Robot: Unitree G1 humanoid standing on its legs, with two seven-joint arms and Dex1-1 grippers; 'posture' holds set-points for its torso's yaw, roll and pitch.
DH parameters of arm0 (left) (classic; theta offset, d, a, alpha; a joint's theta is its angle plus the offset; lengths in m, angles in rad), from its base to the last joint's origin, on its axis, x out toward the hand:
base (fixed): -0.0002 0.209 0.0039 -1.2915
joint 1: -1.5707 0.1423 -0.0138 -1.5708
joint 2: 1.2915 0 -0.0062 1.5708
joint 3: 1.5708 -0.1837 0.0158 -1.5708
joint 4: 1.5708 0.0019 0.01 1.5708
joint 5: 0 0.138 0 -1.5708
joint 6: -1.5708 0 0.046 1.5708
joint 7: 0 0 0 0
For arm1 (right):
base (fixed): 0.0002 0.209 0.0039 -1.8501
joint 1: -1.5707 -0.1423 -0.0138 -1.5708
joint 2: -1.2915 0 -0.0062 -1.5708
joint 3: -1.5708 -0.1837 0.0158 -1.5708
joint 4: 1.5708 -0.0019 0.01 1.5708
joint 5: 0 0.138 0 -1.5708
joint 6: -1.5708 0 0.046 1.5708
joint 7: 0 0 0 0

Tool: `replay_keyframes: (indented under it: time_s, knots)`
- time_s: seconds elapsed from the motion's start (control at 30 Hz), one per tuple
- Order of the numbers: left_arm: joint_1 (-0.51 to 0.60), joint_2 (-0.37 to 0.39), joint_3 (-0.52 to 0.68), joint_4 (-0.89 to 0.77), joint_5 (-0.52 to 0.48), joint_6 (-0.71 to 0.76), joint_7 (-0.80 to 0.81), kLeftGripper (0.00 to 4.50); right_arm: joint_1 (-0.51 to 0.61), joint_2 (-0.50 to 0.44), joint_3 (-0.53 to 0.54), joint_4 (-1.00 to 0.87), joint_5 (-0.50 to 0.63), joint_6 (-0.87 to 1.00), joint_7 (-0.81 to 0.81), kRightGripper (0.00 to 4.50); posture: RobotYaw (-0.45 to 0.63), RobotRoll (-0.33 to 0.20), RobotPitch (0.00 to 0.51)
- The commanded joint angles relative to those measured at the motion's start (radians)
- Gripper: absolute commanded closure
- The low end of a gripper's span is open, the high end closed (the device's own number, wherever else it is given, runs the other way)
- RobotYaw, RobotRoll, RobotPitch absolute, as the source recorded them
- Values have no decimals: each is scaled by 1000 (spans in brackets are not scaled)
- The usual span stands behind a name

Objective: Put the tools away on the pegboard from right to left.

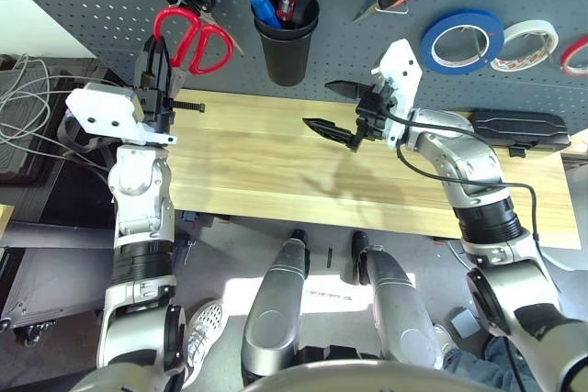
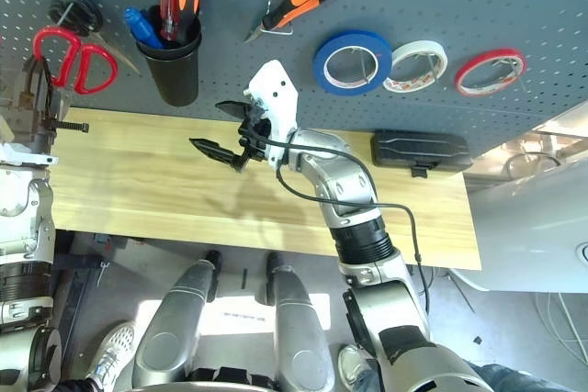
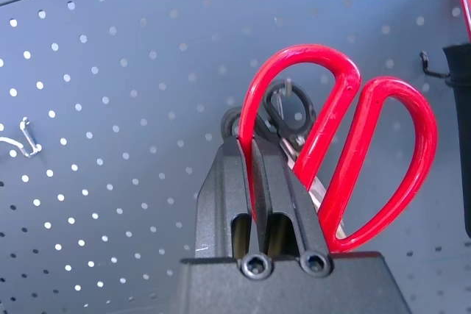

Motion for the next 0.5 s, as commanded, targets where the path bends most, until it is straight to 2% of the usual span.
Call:
replay_keyframes:
  time_s: [0.03, 0.27, 0.5]
  knots:
    - [-8, -4, 7, 0, -9, 15, 15, 4466, 18, -2, 14, -3, 4, -13, 4, 0, 149, 0, 338]
    - [-86, 2, 11, 133, -18, 183, 47, 4466, 15, -1, 11, 9, -3, -19, -10, 0, 148, 0, 331]
    - [-166, 9, 4, 240, -19, 263, 54, 4466, 9, 7, -10, 49, -16, -44, -60, 0, 145, 0, 330]
